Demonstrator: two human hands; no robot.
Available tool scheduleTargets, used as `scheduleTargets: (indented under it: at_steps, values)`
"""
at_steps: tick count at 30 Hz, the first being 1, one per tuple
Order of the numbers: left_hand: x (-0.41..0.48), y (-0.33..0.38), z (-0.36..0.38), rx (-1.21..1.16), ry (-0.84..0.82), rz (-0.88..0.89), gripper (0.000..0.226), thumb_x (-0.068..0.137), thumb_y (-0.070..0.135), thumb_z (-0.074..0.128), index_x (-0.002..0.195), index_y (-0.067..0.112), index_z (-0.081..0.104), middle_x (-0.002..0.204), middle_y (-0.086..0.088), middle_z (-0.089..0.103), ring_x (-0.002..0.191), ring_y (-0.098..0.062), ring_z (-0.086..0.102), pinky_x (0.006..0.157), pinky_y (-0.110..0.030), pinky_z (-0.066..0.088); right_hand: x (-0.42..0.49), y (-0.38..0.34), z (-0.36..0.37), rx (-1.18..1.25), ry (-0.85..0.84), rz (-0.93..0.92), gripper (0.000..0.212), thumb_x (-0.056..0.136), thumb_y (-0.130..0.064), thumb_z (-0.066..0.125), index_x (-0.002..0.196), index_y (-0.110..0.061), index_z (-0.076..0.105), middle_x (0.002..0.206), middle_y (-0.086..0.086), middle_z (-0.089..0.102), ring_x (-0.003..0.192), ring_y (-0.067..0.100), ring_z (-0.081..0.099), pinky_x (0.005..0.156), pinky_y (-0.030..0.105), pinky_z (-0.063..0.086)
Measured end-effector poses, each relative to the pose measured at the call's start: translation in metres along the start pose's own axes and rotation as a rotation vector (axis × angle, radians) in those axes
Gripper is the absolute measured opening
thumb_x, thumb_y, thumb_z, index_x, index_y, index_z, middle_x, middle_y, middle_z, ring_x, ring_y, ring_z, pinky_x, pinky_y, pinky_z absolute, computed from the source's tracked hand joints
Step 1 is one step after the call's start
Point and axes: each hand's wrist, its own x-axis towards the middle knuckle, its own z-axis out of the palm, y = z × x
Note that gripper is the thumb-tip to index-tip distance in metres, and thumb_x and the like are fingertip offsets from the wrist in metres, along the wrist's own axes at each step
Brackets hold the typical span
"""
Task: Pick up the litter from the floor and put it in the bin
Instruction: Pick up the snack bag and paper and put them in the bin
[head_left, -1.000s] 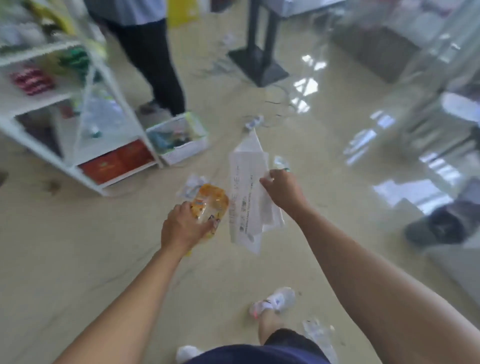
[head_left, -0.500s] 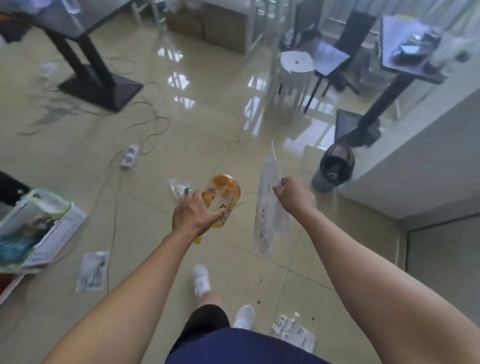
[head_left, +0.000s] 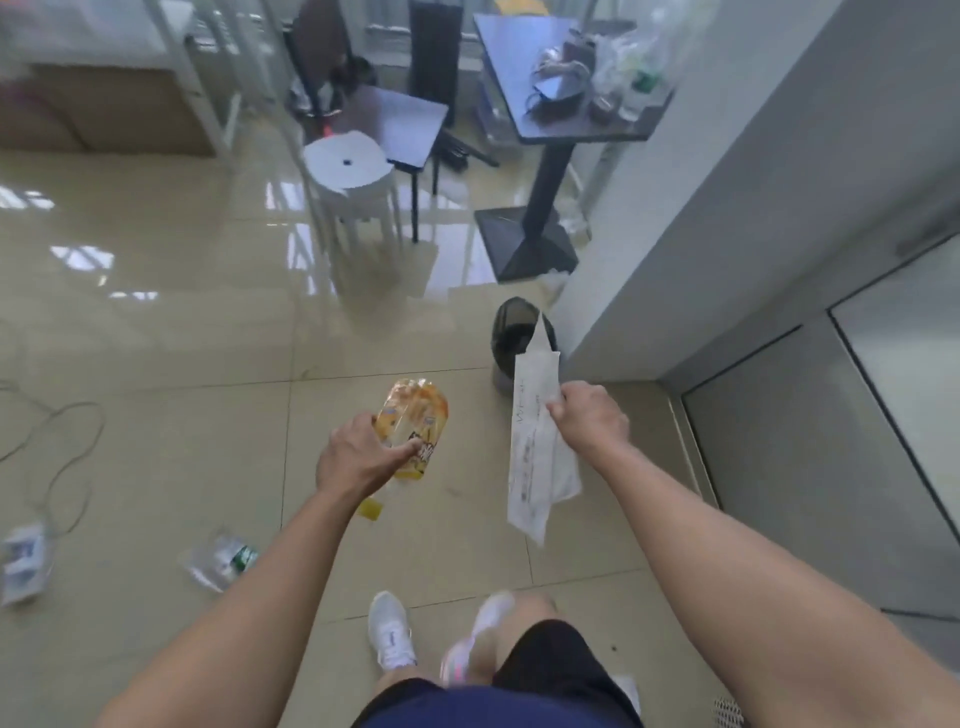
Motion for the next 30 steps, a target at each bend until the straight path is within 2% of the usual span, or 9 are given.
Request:
scheduleTargets:
  at_steps: [3,5,8,12,15,20,23,26,30]
  values:
    - [0.06,0.054,0.003,0.016,-0.075,0.043,0.075,0.071,0.076,0.069,0.119,0.018,0.062,0.116,-0.007,0.068,0.114,-0.031,0.06,0.089,-0.043,0.053,0.058,0.019,-0.013,0.037,-0.008,0.083,0.028,0.098,-0.029,0.048,0.074,-0.017,0.056,0.082,0.005,0.063,0.078,0.03,0.063,0.061,0.033,0.042]
    - [0.099,0.085,0.011,0.03,-0.123,0.049,0.073,0.07,0.076,0.068,0.116,0.02,0.062,0.113,-0.004,0.068,0.11,-0.03,0.061,0.089,-0.044,0.054,0.103,0.033,-0.015,0.045,-0.023,0.102,0.028,0.099,-0.03,0.047,0.075,-0.017,0.055,0.084,0.005,0.064,0.079,0.03,0.063,0.061,0.034,0.042]
    - [0.158,0.122,0.03,0.062,-0.156,0.014,0.069,0.068,0.078,0.066,0.11,0.023,0.061,0.107,0.0,0.066,0.106,-0.027,0.062,0.086,-0.043,0.055,0.179,0.05,-0.005,0.06,-0.064,0.111,0.028,0.1,-0.028,0.044,0.075,-0.017,0.053,0.083,0.004,0.065,0.074,0.027,0.062,0.059,0.033,0.039]
    - [0.242,0.158,0.063,0.032,-0.186,-0.055,0.066,0.065,0.082,0.062,0.103,0.028,0.058,0.099,0.005,0.065,0.095,-0.022,0.063,0.081,-0.042,0.056,0.291,0.063,0.02,0.095,-0.124,0.13,0.031,0.101,-0.031,0.043,0.071,-0.022,0.045,0.077,0.0,0.058,0.065,0.022,0.05,0.055,0.031,0.032]
    - [0.301,0.178,0.085,-0.001,-0.225,-0.084,0.064,0.065,0.079,0.065,0.104,0.029,0.059,0.097,0.009,0.064,0.093,-0.018,0.063,0.081,-0.041,0.056,0.364,0.064,0.04,0.122,-0.173,0.128,0.034,0.104,-0.035,0.044,0.073,-0.022,0.046,0.077,-0.001,0.059,0.067,0.022,0.053,0.055,0.032,0.034]
    - [0.394,0.193,0.128,-0.102,-0.24,-0.129,0.061,0.063,0.079,0.066,0.105,0.035,0.063,0.101,0.009,0.067,0.095,-0.017,0.064,0.084,-0.04,0.056,0.466,0.058,0.089,0.214,-0.317,0.146,0.027,0.102,-0.026,0.038,0.083,-0.016,0.053,0.084,0.003,0.063,0.071,0.022,0.058,0.059,0.034,0.04]
    - [0.46,0.19,0.178,-0.123,-0.327,-0.15,0.055,0.065,0.075,0.07,0.104,0.036,0.067,0.096,0.012,0.071,0.09,-0.013,0.068,0.083,-0.041,0.058,0.534,0.058,0.136,0.311,-0.451,0.121,0.023,0.098,-0.02,0.036,0.1,-0.018,0.058,0.1,0.003,0.066,0.085,0.02,0.063,0.062,0.033,0.045]
    - [0.517,0.185,0.234,-0.156,-0.37,-0.181,0.049,0.066,0.073,0.073,0.1,0.038,0.068,0.091,0.012,0.073,0.085,-0.011,0.07,0.082,-0.04,0.058,0.595,0.065,0.191,0.417,-0.489,0.139,0.03,0.098,-0.019,0.039,0.121,-0.022,0.058,0.112,-0.001,0.064,0.095,0.017,0.063,0.068,0.03,0.046]
    - [0.571,0.176,0.31,-0.198,-0.394,-0.23,0.047,0.066,0.071,0.073,0.1,0.037,0.07,0.088,0.011,0.075,0.083,-0.013,0.072,0.082,-0.039,0.059,0.653,0.094,0.269,0.519,-0.477,0.28,0.023,0.098,-0.013,0.042,0.115,-0.022,0.054,0.107,0.001,0.062,0.087,0.012,0.058,0.064,0.028,0.045]
